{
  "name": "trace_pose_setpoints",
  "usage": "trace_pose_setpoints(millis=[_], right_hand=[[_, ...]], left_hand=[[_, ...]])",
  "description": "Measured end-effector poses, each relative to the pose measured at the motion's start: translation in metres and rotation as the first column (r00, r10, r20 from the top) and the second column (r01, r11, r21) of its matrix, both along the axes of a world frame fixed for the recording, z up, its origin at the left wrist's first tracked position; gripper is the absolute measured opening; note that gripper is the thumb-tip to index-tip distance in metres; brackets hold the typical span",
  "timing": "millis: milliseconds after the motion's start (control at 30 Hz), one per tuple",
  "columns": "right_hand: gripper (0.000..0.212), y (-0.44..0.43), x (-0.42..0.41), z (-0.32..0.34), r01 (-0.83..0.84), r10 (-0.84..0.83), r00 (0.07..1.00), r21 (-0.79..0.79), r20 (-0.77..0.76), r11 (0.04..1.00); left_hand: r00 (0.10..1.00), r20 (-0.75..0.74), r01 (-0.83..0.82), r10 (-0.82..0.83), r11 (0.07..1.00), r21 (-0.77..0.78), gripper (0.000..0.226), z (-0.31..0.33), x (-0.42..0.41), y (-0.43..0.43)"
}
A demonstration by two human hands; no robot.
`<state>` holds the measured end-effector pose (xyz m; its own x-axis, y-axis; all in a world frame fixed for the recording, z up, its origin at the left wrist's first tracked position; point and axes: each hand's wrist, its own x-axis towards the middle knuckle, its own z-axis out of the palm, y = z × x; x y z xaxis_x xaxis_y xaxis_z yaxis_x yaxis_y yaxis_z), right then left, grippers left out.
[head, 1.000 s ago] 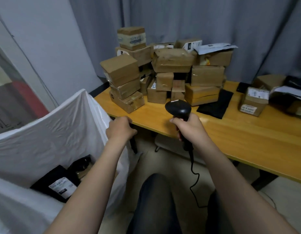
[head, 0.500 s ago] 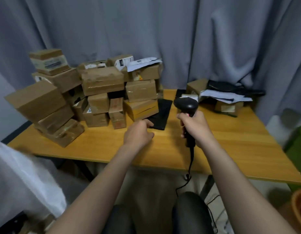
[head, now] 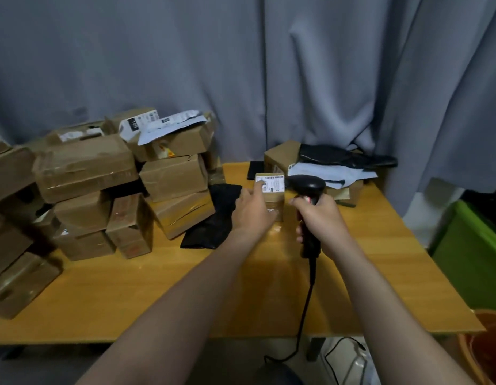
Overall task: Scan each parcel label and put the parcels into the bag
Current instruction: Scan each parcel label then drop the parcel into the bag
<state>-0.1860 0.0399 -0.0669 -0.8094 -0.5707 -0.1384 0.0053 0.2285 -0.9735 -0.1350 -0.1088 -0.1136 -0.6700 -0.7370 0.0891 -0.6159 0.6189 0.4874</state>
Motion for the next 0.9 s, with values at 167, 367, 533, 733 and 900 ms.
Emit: trace_pose_setpoints(millis=[167,367,533,733,900], right_hand=[[0.019,-0.004,-0.016,-0.012,-0.011,0.011,1.000,0.002,0.016,1.000],[0.020,-0.003,-0.025,-0.018,-0.011,0.011,0.999,-0.004,0.037,1.000],[0.022,0.000,-0.019,-0.012,0.002,-0.002,0.999,-0.004,0.037,1.000],[0.018,0.014,-0.005,-0.004,0.003,-0.003,1.000,-0.021,0.019,1.000],[0.012,0.019,0.019,0.000,-0.031,0.032,0.999,-0.009,0.039,0.999]], left_hand=[[0.999,0.052,-0.001,0.000,1.000,0.026,0.063,-0.011,-0.038,-0.002],[0.997,-0.009,-0.070,0.070,0.997,0.026,0.052,-0.026,-0.043,-0.004],[0.996,-0.008,-0.084,0.084,0.996,0.015,0.054,-0.026,-0.043,-0.008],[0.997,-0.023,-0.068,0.070,0.993,0.097,0.053,-0.017,-0.020,-0.001],[0.995,-0.017,-0.092,0.094,0.988,0.125,0.058,-0.017,0.048,0.014]])
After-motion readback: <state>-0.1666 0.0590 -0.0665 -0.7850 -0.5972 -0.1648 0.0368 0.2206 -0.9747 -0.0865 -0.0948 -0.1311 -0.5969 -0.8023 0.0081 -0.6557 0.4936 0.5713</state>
